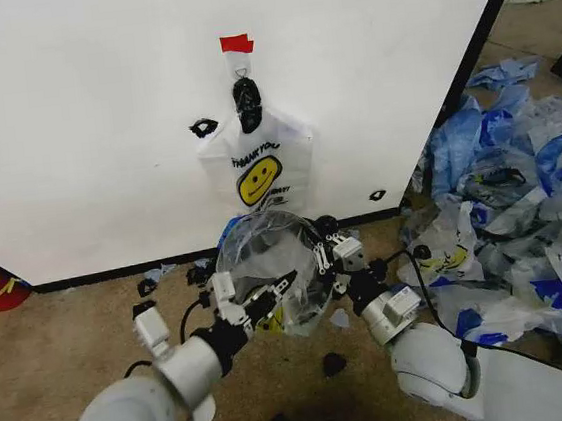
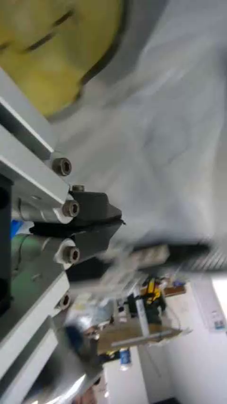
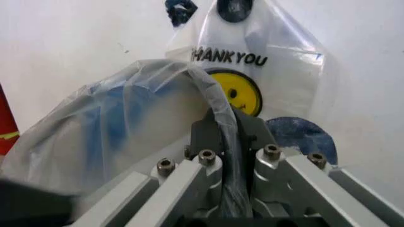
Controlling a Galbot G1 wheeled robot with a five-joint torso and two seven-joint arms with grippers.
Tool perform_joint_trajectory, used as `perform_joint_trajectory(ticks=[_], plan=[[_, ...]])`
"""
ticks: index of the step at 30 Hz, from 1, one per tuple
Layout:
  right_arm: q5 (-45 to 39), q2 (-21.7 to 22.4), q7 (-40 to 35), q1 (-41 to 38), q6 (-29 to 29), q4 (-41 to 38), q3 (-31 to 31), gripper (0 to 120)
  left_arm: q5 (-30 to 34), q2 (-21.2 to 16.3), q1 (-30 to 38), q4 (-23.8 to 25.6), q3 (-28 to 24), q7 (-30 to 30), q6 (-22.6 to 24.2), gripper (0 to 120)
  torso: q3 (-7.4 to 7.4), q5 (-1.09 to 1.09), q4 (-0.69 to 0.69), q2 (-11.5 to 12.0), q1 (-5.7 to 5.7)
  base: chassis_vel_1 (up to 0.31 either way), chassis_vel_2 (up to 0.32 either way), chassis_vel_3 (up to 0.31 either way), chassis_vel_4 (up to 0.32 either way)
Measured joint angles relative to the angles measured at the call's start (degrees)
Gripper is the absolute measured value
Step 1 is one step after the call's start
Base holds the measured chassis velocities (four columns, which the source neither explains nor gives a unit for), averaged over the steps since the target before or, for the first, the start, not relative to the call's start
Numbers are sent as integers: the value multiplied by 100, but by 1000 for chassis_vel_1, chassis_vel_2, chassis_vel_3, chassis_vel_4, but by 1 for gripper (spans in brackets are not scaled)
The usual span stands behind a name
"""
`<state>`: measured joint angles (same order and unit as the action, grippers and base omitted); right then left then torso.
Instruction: Pick up the garbage bag from the wall and place it over the trash bin.
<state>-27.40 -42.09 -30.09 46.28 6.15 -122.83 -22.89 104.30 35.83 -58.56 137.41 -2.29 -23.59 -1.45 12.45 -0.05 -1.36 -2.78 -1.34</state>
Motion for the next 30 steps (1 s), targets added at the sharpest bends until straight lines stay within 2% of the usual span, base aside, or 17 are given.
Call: perform_joint_trajectory(ticks=[7, 11, 22, 30], plan=[[-7, 108, 40, 92, 16, -99, 15, 1, 25, 221, 630, -819, -527, -141, -71, 0, 0, -1, 1, 0, 0, 0, 0, 0, 0], [-3, 119, 47, 114, 31, -99, 36, 1, 54, 343, 892, -1013, -755, -252, -108, 0, 0, 0, 1, 0, 0, 0, 0, 0, 0], [105, 156, 71, 157, 45, 28, 64, 1, 207, 583, 1444, -1161, -1382, -725, -192, 0, 0, 0, 0, 0, 0, 0, 0, 0, 0], [193, 137, 68, 100, 10, 88, 16, 1, 251, 740, 1764, -1356, -1765, -838, -241, 0, 0, -1, 1, 0, 0, 0, 0, 0, 0]])
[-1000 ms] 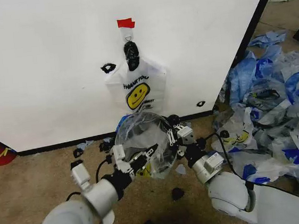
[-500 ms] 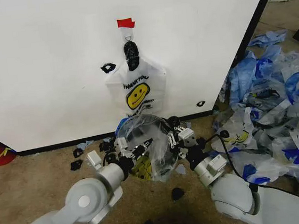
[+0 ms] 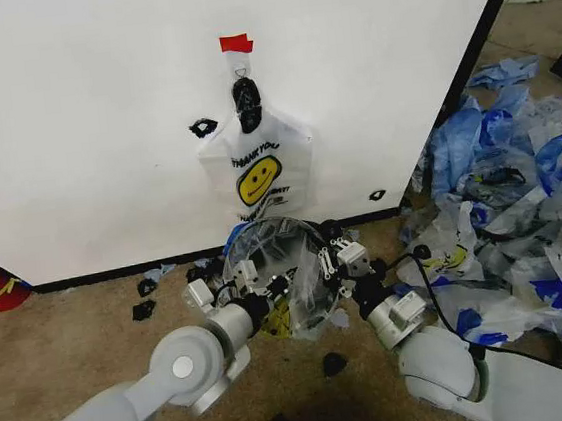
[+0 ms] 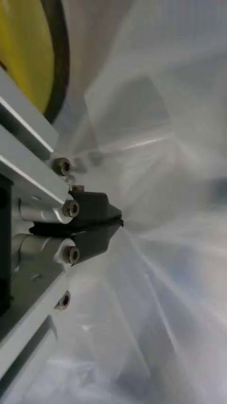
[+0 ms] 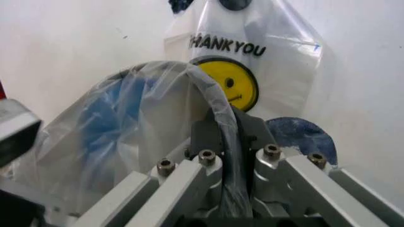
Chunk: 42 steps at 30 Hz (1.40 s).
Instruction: Pick up the garbage bag from the wall and place it over the trash bin.
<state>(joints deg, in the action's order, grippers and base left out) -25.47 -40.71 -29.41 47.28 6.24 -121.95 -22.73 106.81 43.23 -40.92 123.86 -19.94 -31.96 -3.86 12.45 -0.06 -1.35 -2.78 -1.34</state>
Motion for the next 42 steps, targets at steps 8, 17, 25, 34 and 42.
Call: perform_joint_trajectory(ticks=[8, 17, 25, 34, 42], plan=[[52, 7, 4, 41, -13, -13, -21, 1, 19, 228, 448, -346, -366, -59, -64, 0, 0, 0, -1, 0, 0, 0, 0, 0, 0], [89, 37, 10, 68, -17, -94, -48, 1, 7, 544, 744, -751, -656, -73, -112, 0, 0, 1, -1, 0, 0, 0, 0, 0, 0], [160, 86, 46, 235, 12, -148, 34, 1, -94, 784, 896, -1069, -821, -68, -140, 0, 0, 0, -1, 0, 0, 0, 0, 0, 0], [237, 106, 54, 367, 66, -172, 95, 1, -220, 1182, 1121, -1592, -1003, -26, -172, 0, 0, 0, -1, 0, 0, 0, 0, 0, 0], [273, 139, 57, 454, 112, -183, 143, 1, -317, 1507, 1318, -2025, -1074, 71, -221, 0, 0, 0, -1, 0, 0, 0, 0, 0, 0]])
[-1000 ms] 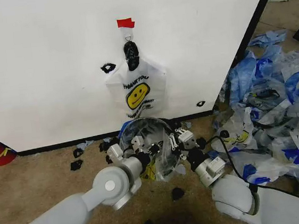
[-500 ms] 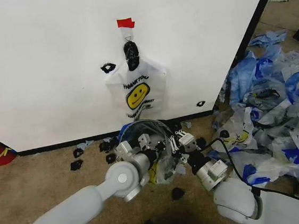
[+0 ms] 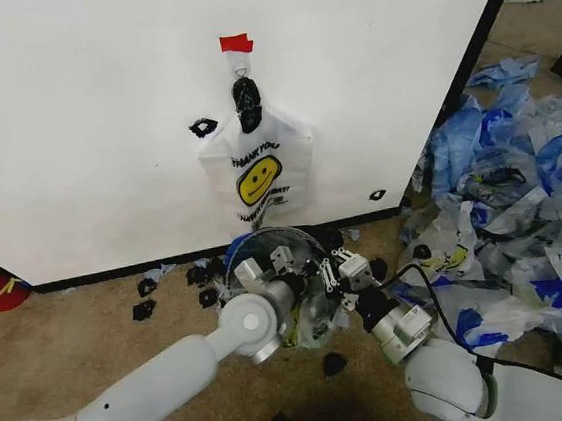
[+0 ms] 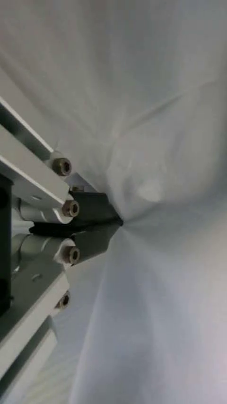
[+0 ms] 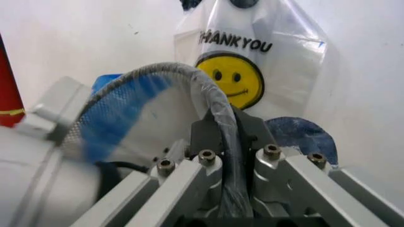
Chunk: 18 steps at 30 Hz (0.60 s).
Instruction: Pick up the garbage bag from the wall and place it over the trash bin.
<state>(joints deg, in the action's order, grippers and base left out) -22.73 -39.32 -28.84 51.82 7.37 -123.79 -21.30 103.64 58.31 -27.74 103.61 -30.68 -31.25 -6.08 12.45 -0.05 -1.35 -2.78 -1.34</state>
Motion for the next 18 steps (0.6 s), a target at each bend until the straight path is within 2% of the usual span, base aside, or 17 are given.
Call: perform_joint_trajectory(ticks=[11, 18], plan=[[13, -17, 3, -2, 7, 8, -15, 1, -77, 375, 249, -530, -36, 95, -50, 0, 0, 0, 0, 0, 0, 0, 0, 0, 0], [28, -16, 6, 17, 7, 14, -11, 1, -162, 400, 263, -619, -72, 111, -84, 0, -1, -1, -1, 0, 0, 0, 0, 0, 0]])
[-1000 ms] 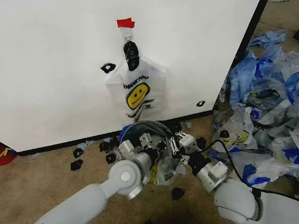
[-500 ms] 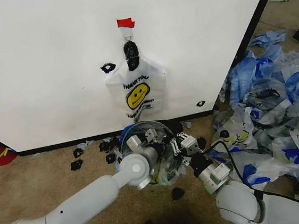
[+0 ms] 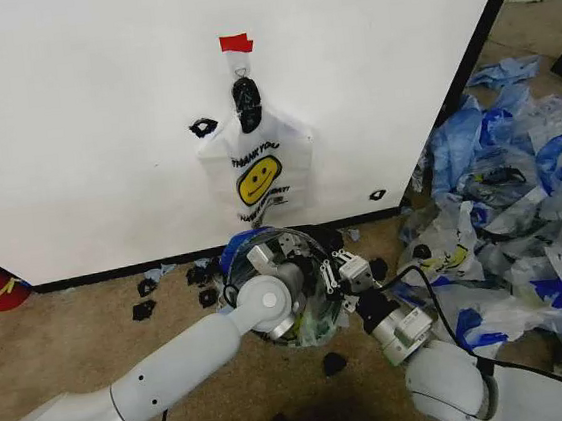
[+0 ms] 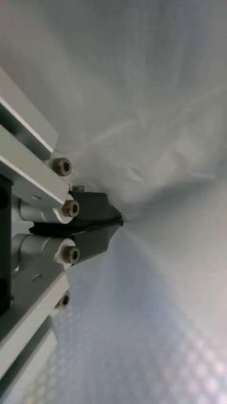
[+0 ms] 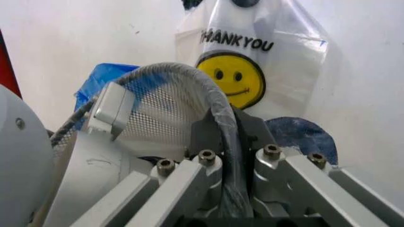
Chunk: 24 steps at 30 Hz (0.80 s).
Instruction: Pick up the garbage bag from the wall and place it over the trash bin.
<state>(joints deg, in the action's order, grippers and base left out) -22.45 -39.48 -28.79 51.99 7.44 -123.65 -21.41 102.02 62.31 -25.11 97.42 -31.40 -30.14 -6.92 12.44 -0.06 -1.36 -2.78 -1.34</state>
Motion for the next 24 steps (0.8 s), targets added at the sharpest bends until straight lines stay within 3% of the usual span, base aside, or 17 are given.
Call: perform_joint_trajectory(ticks=[4, 15, 24], plan=[[2, -27, 3, 1, 4, 44, 17, 1, -33, -115, -28, 136, -26, -23, -4, 0, 0, 1, 1, 0, 0, 0, 0, 0, 0], [-26, -81, 8, -93, 41, 254, 150, 1, 151, -796, -54, 1187, -66, -342, -21, 0, 0, 1, 1, 0, 0, 0, 0, 0, 0], [-102, -79, 27, -225, 15, 126, 209, 1, 227, -758, -106, 1237, -230, -432, -20, 0, 0, 0, 0, 0, 0, 0, 0, 0, 0]])
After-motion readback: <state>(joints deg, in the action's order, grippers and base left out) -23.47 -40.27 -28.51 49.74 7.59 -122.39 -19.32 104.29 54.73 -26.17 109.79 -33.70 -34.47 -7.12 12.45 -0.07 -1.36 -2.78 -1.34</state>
